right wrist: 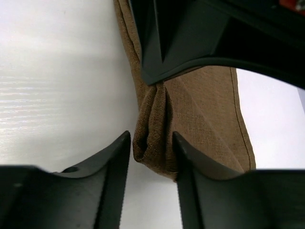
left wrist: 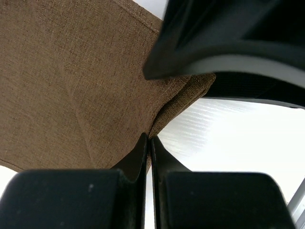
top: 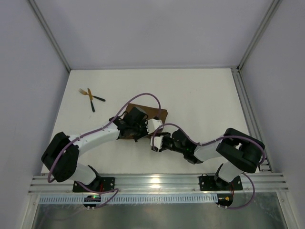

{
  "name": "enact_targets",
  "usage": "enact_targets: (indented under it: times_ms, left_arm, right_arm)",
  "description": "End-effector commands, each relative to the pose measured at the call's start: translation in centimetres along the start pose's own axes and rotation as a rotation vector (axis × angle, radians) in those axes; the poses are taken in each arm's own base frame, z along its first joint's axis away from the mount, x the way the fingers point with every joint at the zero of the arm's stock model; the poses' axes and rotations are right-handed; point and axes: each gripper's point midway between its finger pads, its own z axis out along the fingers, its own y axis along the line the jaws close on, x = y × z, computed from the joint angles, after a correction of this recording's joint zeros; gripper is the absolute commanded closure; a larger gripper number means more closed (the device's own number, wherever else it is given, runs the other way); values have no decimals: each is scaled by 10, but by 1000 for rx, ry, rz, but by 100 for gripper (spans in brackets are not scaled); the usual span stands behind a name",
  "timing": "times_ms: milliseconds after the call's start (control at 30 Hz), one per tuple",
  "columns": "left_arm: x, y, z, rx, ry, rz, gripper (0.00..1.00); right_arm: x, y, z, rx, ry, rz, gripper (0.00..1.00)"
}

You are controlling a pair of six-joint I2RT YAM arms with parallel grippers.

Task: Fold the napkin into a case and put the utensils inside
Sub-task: Pick up the upper triangle-folded napkin from the center of the board.

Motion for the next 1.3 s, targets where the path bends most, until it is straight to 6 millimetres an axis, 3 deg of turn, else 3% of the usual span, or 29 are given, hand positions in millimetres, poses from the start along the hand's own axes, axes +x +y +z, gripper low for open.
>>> enact_targets:
  times_ms: [0, 67, 200, 267, 300, 400, 500, 733, 833, 867, 900, 1033, 1067, 1133, 1167, 1267]
  left_arm:
    - [-15, 4, -4, 15, -40, -23, 100]
    - [-15, 4, -4, 21, -39, -34, 100]
    - [-14, 5, -5, 18, -37, -53, 100]
    - [-13, 6, -8, 18, -40, -62, 90]
    - [-11, 4, -9, 23, -33, -65, 76]
    - [-7, -1, -16, 41, -22, -54, 52]
    - [-4, -5, -23, 57, -17, -40, 40]
    - [3, 0, -36, 16, -35, -40, 33]
    - [6, 1, -29, -1, -59, -62, 30]
    - [-2, 6, -26, -20, -98, -53, 29]
    - [-3, 6, -23, -23, -111, -53, 2]
    - [-2, 16, -12, -129, -127, -30, 1]
    - [12, 22, -8, -194, -86, -27, 1]
    - [9, 38, -7, -312, -110, -9, 1]
    - [23, 45, -4, -378, -71, -11, 3]
    - [24, 66, -8, -506, -84, -5, 13]
  right_arm:
    - [-23, -1, 7, -15, -87, 21, 59]
    - [-25, 3, 8, -39, -89, 28, 73]
    - [-27, 1, 6, -31, -80, 68, 91]
    - [-24, -2, 3, -18, -72, 95, 94]
    - [-28, -8, 2, -9, -80, 115, 96]
    - [-28, -14, -1, -15, -80, 201, 97]
    - [-28, -26, -4, -2, -96, 280, 97]
    - [-21, -38, -5, -17, -107, 430, 97]
    - [-22, -43, -5, -23, -123, 504, 97]
    - [-22, -46, -3, -23, -124, 528, 97]
    - [-21, -47, -2, -22, -120, 539, 97]
    - [-18, -47, 2, -33, -93, 556, 97]
    - [-17, -46, 2, -32, -91, 560, 97]
    - [-17, -47, 1, -26, -94, 559, 97]
    - [-16, -46, 0, -26, -93, 560, 97]
    - [-15, -45, 0, -29, -91, 566, 97]
